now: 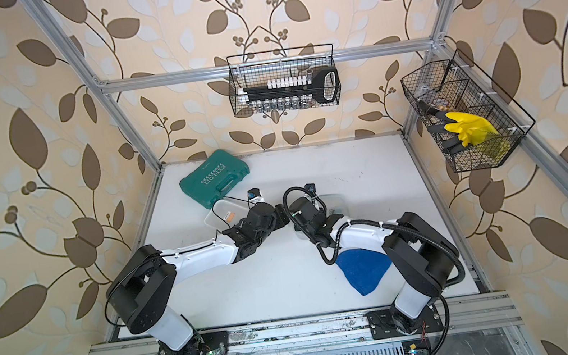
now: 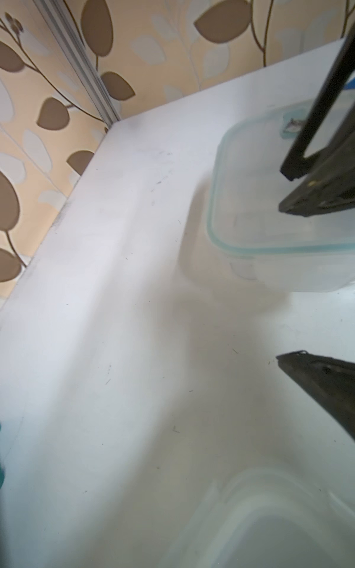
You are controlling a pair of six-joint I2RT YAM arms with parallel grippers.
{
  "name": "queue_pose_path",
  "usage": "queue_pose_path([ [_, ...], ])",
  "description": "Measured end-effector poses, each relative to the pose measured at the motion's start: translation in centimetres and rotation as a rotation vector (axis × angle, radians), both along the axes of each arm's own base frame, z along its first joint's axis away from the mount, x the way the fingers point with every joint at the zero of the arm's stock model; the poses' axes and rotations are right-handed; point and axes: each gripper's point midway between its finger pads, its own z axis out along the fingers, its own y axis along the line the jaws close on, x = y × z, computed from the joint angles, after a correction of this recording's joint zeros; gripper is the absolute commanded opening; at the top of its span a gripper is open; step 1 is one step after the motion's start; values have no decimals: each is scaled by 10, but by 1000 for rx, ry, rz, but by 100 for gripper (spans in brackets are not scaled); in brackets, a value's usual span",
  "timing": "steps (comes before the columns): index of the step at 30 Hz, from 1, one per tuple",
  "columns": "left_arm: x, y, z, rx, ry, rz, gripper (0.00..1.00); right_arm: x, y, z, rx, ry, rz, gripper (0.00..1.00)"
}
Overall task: Wipe the insides of the lunch boxes
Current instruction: Open the fastener of the lunch box, then adjust the lunch box at the center of the board.
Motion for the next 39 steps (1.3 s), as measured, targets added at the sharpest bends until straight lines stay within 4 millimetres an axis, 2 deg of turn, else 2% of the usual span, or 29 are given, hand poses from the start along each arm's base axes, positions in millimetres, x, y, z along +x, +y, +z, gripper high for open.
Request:
queue_pose_path([
  [4,7,-9,32,41,-54,-55,92,-21,-10,15,25,40,25,64],
  [7,15,-22,54,79,-90,-141,93,-29,-26,37,84,31,5,67],
  [9,28,-38,66,101,-100,-215,93,-32,-44,47,127,20,-33,70],
  [12,48,-62,71,128,-103,-322,92,-46,-79,41,158,37,-107,74],
  [14,54,-72,58,153,-82,-379,92,-57,-101,31,176,64,-155,76],
  [18,51,-76,8,219,13,-456,91,-73,-130,10,218,126,-224,76],
  [21,43,-77,-26,254,90,-510,90,-78,-130,0,248,171,-221,76],
  [23,38,-77,-40,270,123,-534,90,-78,-126,-3,265,189,-206,77],
  [31,29,-85,-43,231,140,-591,81,-69,-113,-24,309,252,-186,75],
  [34,24,-89,-47,192,139,-611,79,-59,-111,-26,340,249,-192,72],
  [39,14,-74,-48,149,136,-576,76,-37,-107,-24,343,245,-194,70],
])
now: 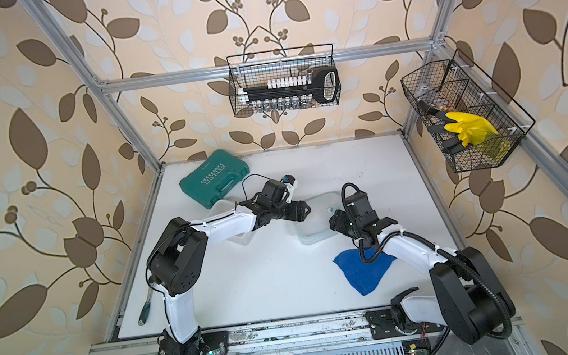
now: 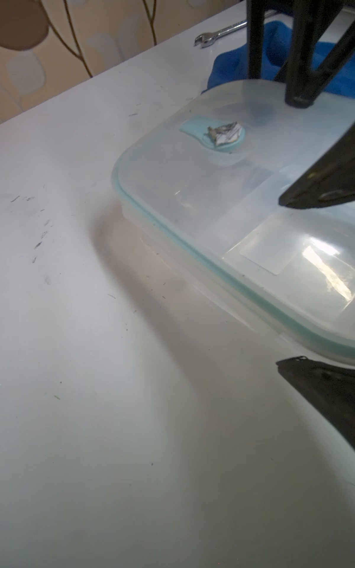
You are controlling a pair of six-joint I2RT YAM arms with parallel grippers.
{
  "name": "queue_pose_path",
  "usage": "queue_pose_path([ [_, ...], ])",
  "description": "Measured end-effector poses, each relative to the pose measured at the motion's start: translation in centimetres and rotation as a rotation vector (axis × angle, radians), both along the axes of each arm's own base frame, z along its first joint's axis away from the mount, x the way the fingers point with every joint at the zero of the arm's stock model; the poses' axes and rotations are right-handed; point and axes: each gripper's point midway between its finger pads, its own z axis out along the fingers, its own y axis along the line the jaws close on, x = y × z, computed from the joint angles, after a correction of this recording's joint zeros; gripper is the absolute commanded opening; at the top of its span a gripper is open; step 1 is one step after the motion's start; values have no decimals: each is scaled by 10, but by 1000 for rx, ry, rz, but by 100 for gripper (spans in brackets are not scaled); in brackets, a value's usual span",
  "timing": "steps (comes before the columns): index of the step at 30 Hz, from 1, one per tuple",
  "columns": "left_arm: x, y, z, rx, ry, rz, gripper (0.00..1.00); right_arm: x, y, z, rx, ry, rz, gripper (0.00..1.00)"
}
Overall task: Wipe the insides of the lunch boxes
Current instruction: Adjust the lunch box at the center of the board.
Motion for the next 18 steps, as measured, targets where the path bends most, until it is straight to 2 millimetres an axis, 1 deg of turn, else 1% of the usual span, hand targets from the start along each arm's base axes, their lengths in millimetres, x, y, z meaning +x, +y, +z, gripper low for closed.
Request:
queue_pose_path([
  [8,-27,21,-3,-30,43,48,72,32,12,2,-25,7,41,68],
  [12,-35,29,-5,-44,73,92,71,54,20,3,-25,-3,48,68],
  [18,-42,36,-7,-77,101,144,69,86,32,4,-36,-29,51,68],
])
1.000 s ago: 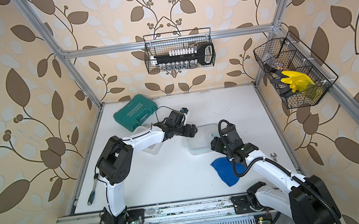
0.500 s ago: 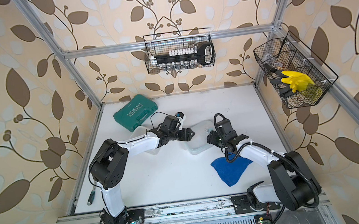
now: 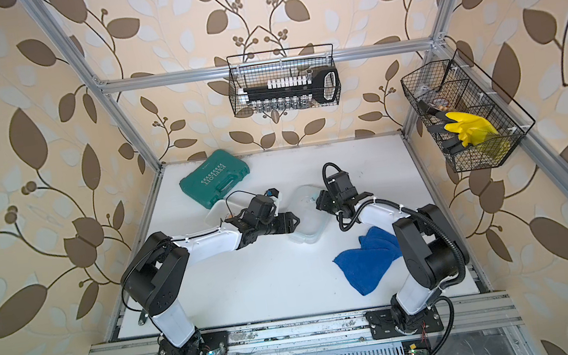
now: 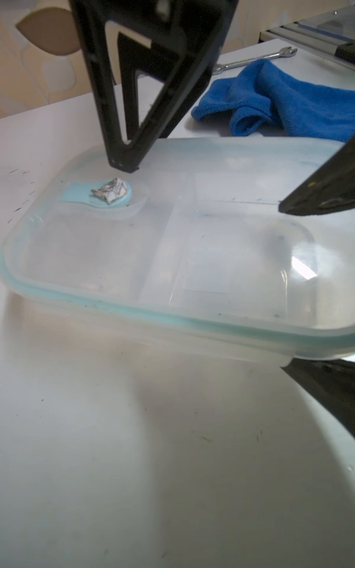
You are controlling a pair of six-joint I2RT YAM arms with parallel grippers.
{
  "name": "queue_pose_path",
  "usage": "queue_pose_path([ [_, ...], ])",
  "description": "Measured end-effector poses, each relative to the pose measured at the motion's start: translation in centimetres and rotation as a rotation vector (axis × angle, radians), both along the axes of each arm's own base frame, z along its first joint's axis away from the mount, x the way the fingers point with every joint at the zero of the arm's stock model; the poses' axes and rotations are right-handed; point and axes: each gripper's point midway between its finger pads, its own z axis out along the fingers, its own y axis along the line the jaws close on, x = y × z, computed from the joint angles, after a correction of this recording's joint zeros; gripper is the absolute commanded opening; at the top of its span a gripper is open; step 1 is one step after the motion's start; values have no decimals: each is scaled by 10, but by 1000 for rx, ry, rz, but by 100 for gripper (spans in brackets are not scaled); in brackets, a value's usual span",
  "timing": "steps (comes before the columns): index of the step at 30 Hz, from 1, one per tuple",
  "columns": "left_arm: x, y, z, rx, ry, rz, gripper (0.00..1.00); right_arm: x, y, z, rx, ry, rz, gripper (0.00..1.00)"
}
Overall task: Wipe the insides of the lunch boxes
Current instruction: Adjust the lunch box at the center of the board.
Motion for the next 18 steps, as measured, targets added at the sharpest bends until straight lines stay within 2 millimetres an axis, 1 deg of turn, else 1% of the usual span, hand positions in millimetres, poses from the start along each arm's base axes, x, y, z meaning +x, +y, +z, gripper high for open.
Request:
queue_pose_path([
  [5,-12,0,0,-7,22,20,69,19,9,-1,3,-17,9,68],
  [8,-21,-3,-1,-14,39,16,70,26,17,-1,16,-24,23,68],
  [13,-33,-10,-2,-34,70,8,70,35,30,-1,38,-26,51,68],
  [18,-40,-14,-5,-27,88,2,70,37,35,-2,43,-22,78,69],
])
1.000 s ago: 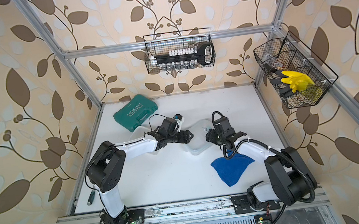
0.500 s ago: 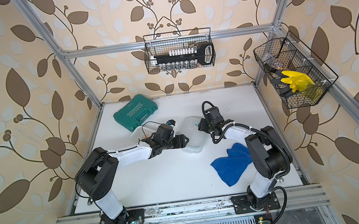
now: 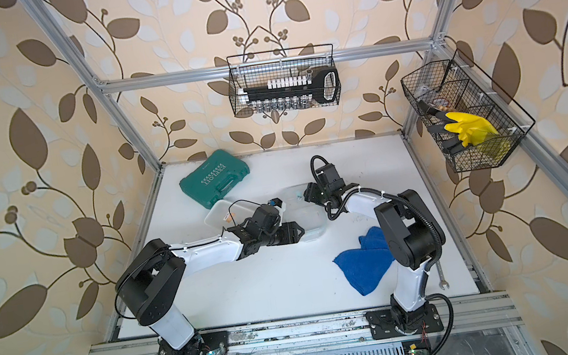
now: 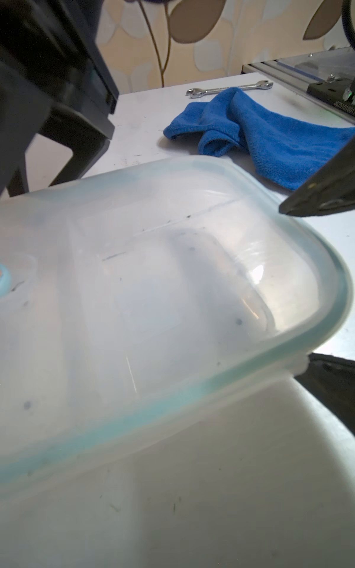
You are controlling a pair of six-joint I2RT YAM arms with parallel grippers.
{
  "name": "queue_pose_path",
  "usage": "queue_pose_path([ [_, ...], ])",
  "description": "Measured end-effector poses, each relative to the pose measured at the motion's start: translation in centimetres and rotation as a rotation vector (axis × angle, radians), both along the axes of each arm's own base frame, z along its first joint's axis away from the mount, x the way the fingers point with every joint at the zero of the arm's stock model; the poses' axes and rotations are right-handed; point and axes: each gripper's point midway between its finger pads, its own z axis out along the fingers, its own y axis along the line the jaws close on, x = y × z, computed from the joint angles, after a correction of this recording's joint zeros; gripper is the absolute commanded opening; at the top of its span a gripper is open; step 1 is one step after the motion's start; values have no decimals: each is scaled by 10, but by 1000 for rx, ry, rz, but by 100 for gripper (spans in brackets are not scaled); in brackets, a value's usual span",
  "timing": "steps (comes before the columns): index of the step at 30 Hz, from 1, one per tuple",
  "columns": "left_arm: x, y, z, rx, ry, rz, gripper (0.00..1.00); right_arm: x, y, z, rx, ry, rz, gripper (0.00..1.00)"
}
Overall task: Wipe the insides of the lunch boxes
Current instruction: Adjust the lunch box at the center of the board.
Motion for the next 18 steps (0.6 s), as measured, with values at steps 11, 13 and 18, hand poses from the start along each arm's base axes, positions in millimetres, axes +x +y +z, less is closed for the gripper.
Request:
queue_pose_path([
  [11,-2,37,36,143,-86,77,81,-27,-35,23,50,7,-57,72],
  [13,6,37,60,145,-149,79,83,-34,-48,38,78,-27,-95,72],
  [18,39,21,117,123,-298,49,84,-56,-55,51,179,-78,-156,71],
])
